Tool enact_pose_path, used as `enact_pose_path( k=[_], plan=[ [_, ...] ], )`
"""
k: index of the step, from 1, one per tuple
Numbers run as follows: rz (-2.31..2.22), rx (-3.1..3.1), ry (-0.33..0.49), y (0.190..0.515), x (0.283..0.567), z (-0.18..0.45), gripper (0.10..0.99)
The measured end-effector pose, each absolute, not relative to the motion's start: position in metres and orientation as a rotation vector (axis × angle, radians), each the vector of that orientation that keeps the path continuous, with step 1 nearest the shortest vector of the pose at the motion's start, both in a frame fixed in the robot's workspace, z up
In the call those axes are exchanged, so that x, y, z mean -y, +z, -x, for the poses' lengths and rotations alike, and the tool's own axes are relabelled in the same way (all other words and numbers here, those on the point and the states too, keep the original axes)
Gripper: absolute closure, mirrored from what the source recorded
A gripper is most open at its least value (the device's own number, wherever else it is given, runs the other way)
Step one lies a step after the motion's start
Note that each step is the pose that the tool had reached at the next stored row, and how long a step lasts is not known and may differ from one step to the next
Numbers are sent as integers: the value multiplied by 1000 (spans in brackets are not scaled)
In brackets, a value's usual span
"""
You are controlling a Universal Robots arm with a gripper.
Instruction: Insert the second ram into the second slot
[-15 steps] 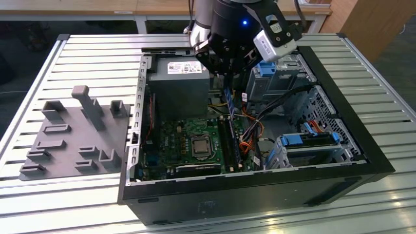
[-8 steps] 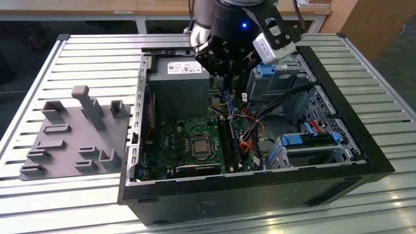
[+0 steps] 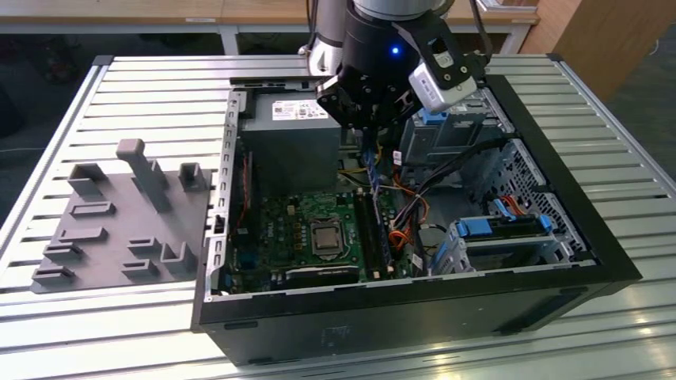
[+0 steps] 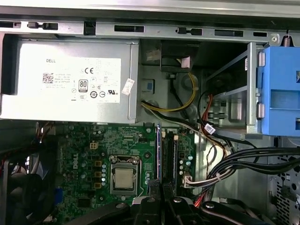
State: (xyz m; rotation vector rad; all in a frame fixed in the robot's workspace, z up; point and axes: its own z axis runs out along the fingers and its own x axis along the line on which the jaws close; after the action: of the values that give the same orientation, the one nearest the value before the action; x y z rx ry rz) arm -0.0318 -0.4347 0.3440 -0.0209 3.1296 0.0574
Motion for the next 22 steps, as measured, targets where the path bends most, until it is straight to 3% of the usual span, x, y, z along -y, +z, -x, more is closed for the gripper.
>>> enact_pose_path(
  k=[22],
  plan=[
    [21,-3130,57,334,435,32,953]
  ],
)
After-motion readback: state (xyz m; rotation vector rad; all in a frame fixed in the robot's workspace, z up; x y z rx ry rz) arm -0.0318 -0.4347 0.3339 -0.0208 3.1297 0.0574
